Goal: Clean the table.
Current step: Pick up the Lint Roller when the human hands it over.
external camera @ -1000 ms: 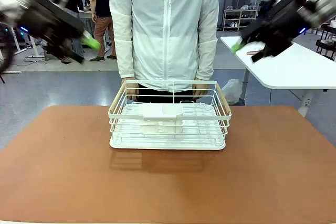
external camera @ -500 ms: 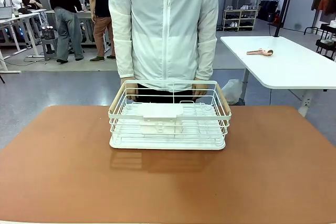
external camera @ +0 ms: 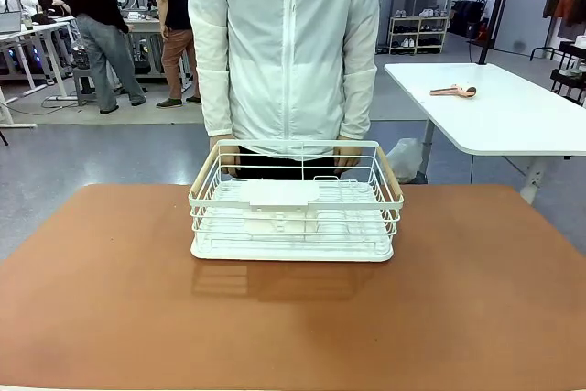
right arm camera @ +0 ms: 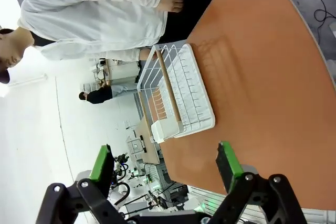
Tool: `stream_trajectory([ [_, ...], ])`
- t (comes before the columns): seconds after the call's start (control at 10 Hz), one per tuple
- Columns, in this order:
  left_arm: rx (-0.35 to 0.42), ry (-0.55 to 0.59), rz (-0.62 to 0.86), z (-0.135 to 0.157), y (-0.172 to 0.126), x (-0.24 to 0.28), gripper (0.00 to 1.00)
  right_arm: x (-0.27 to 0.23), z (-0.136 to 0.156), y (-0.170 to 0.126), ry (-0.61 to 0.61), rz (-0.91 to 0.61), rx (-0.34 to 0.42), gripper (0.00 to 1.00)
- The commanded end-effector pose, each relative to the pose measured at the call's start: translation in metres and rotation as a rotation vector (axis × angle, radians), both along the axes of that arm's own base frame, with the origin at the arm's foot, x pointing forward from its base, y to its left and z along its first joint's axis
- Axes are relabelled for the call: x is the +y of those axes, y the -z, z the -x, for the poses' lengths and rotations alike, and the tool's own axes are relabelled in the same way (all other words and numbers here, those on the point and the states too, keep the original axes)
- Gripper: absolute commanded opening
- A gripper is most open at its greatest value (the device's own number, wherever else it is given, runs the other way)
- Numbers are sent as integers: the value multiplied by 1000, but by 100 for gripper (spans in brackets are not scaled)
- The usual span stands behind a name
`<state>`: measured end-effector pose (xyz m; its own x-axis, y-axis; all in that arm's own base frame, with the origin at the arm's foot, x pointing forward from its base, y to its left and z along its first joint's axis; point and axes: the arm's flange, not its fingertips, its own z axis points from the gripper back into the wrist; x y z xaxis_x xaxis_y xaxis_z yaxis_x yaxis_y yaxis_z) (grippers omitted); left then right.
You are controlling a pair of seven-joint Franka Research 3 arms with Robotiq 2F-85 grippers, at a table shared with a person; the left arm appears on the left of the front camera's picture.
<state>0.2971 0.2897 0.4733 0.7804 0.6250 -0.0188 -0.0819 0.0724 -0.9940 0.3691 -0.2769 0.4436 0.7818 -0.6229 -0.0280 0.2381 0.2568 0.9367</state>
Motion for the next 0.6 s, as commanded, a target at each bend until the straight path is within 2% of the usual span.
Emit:
stream_trajectory([
  [0.0, -6, -5, 12, 8, 1, 8, 100, 6, 0, -17, -23, 3, -42, 100],
  [0.5, -6, -5, 12, 8, 1, 8, 100, 6, 0, -17, -23, 3, -42, 100],
])
